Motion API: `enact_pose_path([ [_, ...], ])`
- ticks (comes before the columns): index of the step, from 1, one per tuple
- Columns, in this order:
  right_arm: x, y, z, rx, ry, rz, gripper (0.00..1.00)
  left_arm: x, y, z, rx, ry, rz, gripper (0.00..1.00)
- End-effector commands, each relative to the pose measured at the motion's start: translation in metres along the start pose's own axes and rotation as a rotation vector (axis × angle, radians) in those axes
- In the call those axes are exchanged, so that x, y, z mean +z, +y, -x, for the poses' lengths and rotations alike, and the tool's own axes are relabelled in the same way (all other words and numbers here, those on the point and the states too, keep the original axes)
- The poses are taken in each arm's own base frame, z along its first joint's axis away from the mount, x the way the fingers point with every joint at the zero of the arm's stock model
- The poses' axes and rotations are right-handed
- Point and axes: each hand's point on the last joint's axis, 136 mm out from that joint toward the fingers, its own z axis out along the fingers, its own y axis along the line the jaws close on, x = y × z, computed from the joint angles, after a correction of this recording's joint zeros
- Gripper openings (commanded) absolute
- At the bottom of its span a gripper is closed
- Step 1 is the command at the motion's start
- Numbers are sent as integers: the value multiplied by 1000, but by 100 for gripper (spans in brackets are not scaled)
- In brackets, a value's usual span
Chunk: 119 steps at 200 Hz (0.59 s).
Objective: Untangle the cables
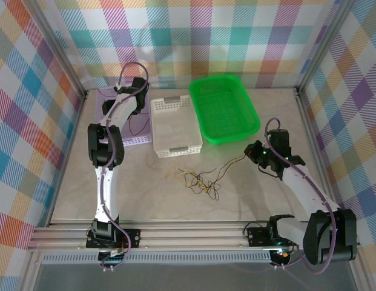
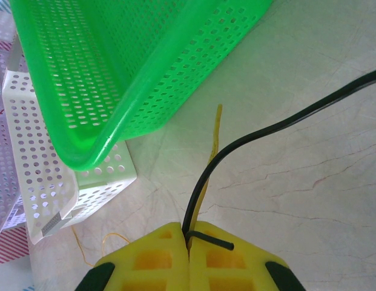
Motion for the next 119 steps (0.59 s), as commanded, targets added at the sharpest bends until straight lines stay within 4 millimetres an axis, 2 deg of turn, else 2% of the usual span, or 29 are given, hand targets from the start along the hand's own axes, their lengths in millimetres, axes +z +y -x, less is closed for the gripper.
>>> enact_pose_path([
  [1,-6,11,3,-35,-12,29,0,-29,17,15,-52,-34,-59,100],
  [30,-7,12,3,-46,-19,35,0,-44,26,16,-71,-34,-112,100],
  [76,-6,18,3,-73,-13,68,0,-80,42,16,-136,-44,-264,100],
  [101,-9,23,4,-104,-17,88,0,-107,52,9,-197,-39,-391,100],
  [119,-12,27,4,-127,-26,105,0,-135,61,-1,-271,-42,-528,100],
])
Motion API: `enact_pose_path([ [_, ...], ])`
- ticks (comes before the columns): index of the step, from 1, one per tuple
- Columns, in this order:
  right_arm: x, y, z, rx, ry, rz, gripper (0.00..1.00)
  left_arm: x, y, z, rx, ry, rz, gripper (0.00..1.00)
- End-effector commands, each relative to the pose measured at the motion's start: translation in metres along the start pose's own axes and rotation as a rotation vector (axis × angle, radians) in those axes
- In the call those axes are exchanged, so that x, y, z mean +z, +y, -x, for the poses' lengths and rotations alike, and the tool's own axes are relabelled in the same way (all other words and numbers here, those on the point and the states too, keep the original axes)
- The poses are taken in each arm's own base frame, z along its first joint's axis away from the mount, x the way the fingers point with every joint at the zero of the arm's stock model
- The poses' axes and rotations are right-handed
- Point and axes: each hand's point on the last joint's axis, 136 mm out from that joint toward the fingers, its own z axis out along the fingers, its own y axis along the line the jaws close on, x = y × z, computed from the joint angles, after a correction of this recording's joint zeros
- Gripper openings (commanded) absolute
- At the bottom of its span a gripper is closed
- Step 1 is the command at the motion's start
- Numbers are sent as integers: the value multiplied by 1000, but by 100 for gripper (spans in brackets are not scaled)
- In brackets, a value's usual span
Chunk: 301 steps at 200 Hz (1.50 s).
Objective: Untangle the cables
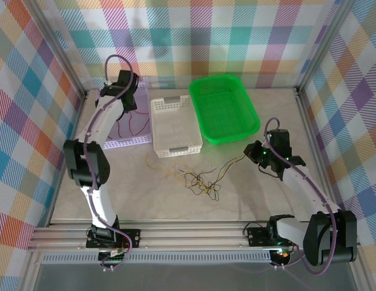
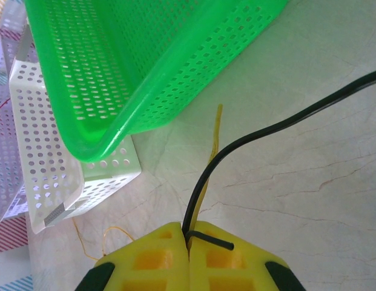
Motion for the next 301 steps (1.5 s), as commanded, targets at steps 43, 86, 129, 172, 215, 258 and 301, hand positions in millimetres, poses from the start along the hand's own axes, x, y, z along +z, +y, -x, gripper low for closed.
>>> enact_pose_path([
  [43,-19,37,5,-140,-43,151,0,-137,-17,-47,-225,19,-624,100],
  [86,-30,40,-6,-149,-25,175,0,-218,-12,-125,-184,34,-840,100],
  [129,-45,43,-17,-160,-13,196,0,-245,5,-186,-189,66,-958,100],
  [172,-61,51,-27,-185,7,228,0,-247,-5,-214,-78,68,-946,100],
  [215,-72,63,-38,-197,60,283,0,-252,-49,-236,60,23,-904,100],
  [258,-86,79,-47,-225,107,352,0,-268,-89,-251,95,49,-964,100],
  [301,-91,92,-55,-236,137,456,0,-288,-123,-278,113,87,-1077,100],
])
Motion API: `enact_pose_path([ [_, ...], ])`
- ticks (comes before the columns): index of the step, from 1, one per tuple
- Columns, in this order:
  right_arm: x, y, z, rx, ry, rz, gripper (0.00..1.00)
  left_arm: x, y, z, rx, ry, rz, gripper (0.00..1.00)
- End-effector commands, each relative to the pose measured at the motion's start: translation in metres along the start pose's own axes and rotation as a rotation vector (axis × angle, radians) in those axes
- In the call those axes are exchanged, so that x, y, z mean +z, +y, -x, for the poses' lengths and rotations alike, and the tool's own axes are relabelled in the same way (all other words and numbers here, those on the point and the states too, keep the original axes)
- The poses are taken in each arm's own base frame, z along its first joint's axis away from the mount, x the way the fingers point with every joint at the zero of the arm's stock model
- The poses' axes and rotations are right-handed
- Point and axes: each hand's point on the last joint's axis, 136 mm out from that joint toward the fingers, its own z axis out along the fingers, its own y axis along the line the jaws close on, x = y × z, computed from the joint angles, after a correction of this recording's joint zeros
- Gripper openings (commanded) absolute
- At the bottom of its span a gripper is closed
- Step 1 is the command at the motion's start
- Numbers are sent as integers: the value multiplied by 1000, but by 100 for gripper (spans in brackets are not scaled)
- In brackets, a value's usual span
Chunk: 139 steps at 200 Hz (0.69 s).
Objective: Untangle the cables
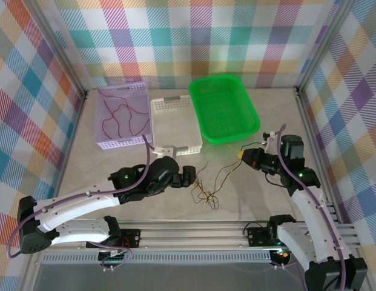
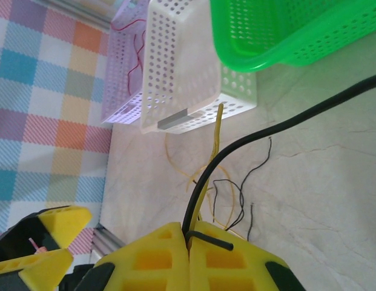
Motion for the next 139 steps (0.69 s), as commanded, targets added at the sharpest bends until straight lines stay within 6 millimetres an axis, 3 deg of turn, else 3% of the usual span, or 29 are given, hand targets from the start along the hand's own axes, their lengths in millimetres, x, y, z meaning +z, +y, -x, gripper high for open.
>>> enact_pose_path([
  [1,-3,24,-4,-43,22,113,0,9,-29,-4,-28,-15,-98,100],
  [57,-10,50,-8,-101,29,265,0,27,-82,-20,-44,16,-289,100],
  [103,-14,63,-13,-120,52,331,0,39,-105,-32,4,37,-341,100],
  [139,-15,69,-17,-129,70,358,0,44,-107,-33,15,24,-338,100],
])
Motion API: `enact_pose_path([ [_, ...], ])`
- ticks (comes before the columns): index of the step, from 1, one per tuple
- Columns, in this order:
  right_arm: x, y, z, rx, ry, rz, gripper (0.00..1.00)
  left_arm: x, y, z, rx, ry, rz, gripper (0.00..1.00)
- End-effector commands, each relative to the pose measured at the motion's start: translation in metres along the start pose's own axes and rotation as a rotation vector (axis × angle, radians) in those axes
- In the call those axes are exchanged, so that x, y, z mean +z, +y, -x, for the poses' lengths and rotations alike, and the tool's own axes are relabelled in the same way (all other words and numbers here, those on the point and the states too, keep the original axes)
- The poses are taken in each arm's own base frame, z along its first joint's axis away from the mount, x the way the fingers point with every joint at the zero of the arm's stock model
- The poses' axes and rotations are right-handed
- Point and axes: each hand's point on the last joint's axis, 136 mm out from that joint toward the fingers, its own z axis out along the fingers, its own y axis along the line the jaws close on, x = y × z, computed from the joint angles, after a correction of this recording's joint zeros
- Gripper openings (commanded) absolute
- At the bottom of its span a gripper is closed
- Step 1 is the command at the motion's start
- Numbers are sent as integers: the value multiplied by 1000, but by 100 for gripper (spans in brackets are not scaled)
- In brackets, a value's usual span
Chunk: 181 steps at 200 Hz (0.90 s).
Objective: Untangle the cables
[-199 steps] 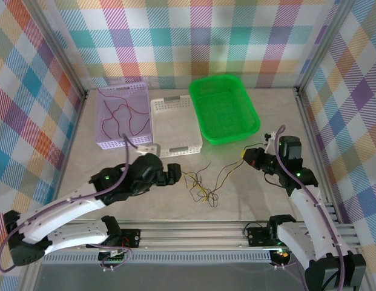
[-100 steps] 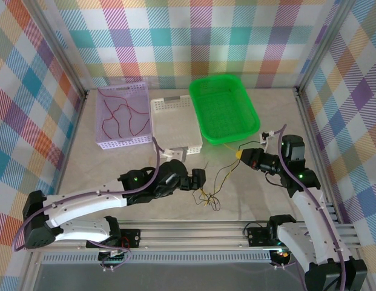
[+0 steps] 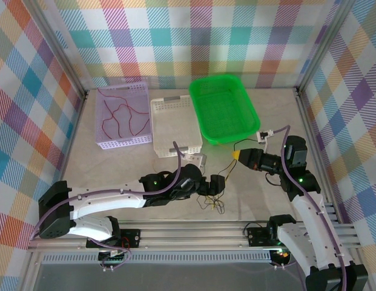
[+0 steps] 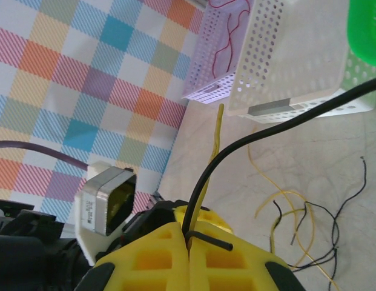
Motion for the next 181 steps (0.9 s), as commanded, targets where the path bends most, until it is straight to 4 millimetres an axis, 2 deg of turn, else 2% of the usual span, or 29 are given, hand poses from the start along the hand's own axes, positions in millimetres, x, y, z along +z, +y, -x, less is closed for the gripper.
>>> enact_pose_path([
  [1,0,12,-5,-32,21,62,0,0,-16,5,21,-31,-54,100],
  [21,1,15,-6,-33,29,76,0,1,-17,7,18,-43,-64,100],
  [66,1,17,-9,-36,40,86,0,5,-16,7,13,-60,-71,92],
  [112,3,22,-12,-39,59,107,0,11,-16,8,-7,-83,-79,64],
  [181,5,24,-16,-39,78,118,0,17,-20,12,-29,-114,-101,43],
])
